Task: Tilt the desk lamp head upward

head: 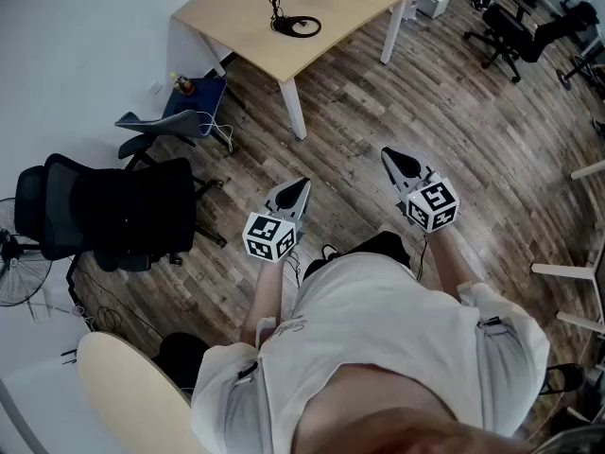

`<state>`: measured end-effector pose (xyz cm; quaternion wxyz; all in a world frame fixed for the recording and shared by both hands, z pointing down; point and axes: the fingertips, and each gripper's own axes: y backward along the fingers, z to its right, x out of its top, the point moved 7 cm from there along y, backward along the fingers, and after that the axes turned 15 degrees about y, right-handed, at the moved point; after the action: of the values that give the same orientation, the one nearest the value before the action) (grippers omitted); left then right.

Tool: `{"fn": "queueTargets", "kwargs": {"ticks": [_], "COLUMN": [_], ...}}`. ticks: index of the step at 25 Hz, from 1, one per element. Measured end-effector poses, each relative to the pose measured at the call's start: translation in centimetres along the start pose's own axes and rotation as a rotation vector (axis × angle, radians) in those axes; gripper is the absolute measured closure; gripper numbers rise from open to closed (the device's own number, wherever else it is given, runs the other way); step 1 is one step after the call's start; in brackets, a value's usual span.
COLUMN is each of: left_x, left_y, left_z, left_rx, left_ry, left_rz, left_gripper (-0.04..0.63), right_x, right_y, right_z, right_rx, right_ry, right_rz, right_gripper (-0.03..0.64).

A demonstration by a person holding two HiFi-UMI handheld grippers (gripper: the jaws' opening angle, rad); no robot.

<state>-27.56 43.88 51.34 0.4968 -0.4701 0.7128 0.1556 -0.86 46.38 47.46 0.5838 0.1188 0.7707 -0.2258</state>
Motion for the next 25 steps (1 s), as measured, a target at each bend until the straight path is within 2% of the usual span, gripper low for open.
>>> {"fn": "queueTargets", "kwargs": {"ticks": [6,12,20,25], "left_x": [-0.1,-0.1,-0.5,1.6], "left_y": [-1.6,-3.4,-4.8,-6.5], "left_z": [-0.5,-0.8,-3.8,-6.3], "left_rx": [-0.067,-0.099,-0.036,0.000], "left_ry": [0.013,0.028,0.083,0.096], "left_rz": [-0.036,-0.048,-0.060,-0.059], "left_gripper": [0.580,0.580,0.580,0.580], "right_x": [0.5,0.1,-1.3,-2.2], "right_y": [-0.6,-0.9,-4.6,-9.1], "right_z": [0.2,0.9,3.3,6.5], "right_rx": [-0.012,-0.036,-0.023,0.001], "right_ry": [0.029,0.009,-0.006,-0.033], "right_rz": [-0.015,-0.038,-0.065,-0.056], "right_gripper": [0.621,0.621,0.621,0.621]}}
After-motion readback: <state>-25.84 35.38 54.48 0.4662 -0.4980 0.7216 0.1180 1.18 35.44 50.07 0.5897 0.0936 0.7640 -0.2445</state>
